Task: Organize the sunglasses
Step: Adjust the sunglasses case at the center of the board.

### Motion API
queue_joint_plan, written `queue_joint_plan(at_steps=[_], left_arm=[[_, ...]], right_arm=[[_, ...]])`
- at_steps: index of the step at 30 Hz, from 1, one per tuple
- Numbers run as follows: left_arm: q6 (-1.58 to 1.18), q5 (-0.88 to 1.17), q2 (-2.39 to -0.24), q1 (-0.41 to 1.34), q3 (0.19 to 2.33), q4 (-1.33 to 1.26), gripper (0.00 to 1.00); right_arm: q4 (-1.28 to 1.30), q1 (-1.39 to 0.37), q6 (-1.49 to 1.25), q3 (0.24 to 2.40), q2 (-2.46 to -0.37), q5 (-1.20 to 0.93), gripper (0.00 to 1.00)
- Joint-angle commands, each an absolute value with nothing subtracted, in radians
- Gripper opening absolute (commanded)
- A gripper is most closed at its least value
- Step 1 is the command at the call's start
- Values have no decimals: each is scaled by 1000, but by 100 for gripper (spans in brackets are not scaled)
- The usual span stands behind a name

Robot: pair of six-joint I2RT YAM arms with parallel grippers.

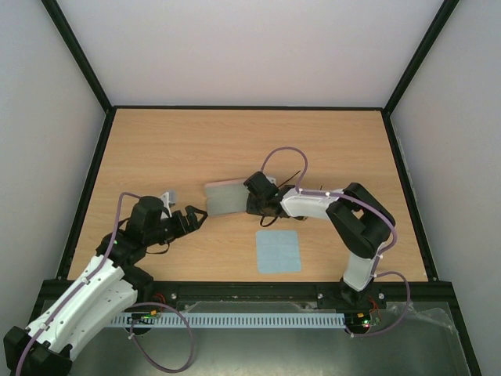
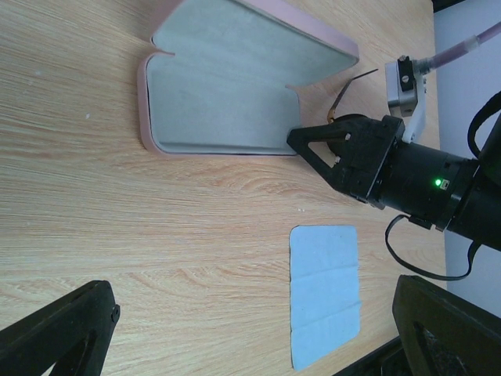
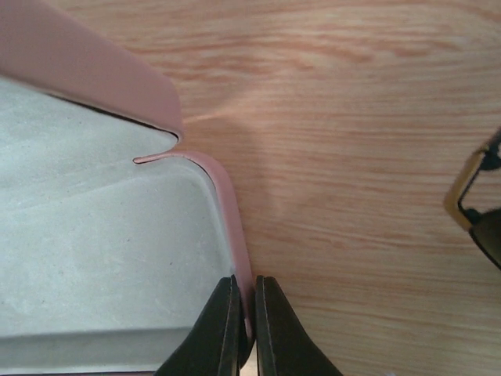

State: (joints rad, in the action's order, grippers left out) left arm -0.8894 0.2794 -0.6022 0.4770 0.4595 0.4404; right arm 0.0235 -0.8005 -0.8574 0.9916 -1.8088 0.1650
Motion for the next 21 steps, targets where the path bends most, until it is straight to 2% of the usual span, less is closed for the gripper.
queue_joint_plan(at_steps=[1, 3, 8, 12, 15, 19, 21], left_arm=[[-875, 283, -592, 472, 481, 448, 99], [-867, 285, -597, 472, 488, 450, 99], [-857, 296, -617, 476, 490, 449, 99], [-861, 312, -623, 477, 484, 440, 99], [-860, 326, -632, 483, 481, 426, 99], [-884, 332, -671, 529, 469, 372, 99], [-909, 309, -705, 585, 468, 334, 99]], right_arm=[[39, -793, -876, 1037, -1809, 175, 9], [46, -793, -857, 1018, -1763, 168, 18], [83, -795, -814, 953, -1612, 149, 31], [120, -801, -776, 877, -1439, 138, 45], [173, -801, -748, 811, -1298, 139, 63], [271, -797, -760, 740, -1104, 167, 99], [291, -789, -795, 696, -1014, 171, 99]])
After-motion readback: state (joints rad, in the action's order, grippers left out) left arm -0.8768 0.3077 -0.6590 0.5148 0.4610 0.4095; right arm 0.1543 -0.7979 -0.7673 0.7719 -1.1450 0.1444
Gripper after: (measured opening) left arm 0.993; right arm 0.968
